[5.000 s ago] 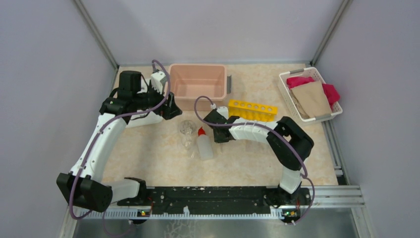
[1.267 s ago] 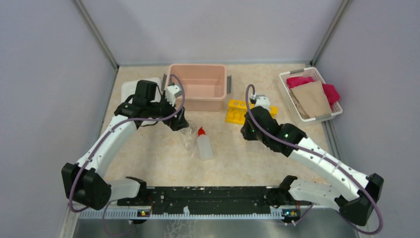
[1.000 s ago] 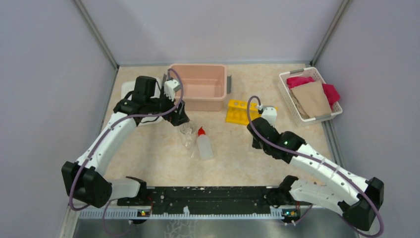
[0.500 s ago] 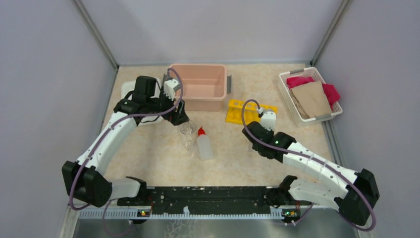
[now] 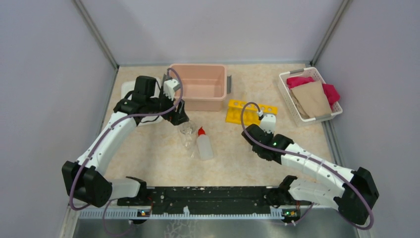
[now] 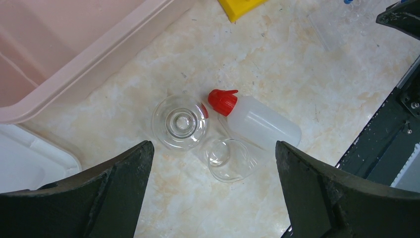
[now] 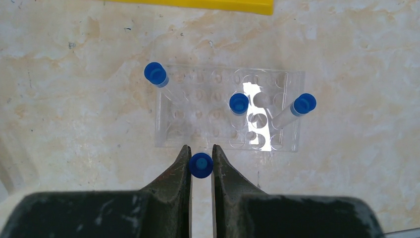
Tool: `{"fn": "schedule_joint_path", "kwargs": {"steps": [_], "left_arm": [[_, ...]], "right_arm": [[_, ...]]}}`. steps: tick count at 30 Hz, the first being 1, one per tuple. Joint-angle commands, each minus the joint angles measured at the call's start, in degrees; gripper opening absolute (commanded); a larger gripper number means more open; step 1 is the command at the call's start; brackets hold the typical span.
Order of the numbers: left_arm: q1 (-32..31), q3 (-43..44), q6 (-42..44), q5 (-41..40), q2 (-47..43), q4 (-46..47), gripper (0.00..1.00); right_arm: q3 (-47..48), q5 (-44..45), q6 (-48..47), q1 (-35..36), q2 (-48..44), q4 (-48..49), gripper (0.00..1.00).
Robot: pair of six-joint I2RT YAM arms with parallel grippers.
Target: Organize the chemistry lab equipment
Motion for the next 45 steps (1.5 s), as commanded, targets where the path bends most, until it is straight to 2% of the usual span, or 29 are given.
{"fn": "schedule_joint_path", "kwargs": {"steps": [1, 35, 40, 45], "left_arm": [[0.4, 1.2, 0.3, 0.0, -0.9, 0.8, 0.99], [0.7, 1.5, 1.0, -0.2, -1.5, 1.1, 0.99], [0.8, 1.8, 1.1, -0.2, -1.4, 1.0, 0.99], [0.8, 2.6, 0.8, 0.2, -1.1, 0.6, 0.99]], "right_arm": [[-0.6, 1.8, 1.2, -0.2, -0.4, 2.9, 0.00], [-3.9, 1.9, 1.1, -0.1, 0.6, 7.1, 0.00], [-4.1, 1.3, 1.1, -0.1, -1.3, 7.0, 0.28], [-4.1, 0.4, 0.9, 0.0, -4.0, 6.6, 0.36]]}}
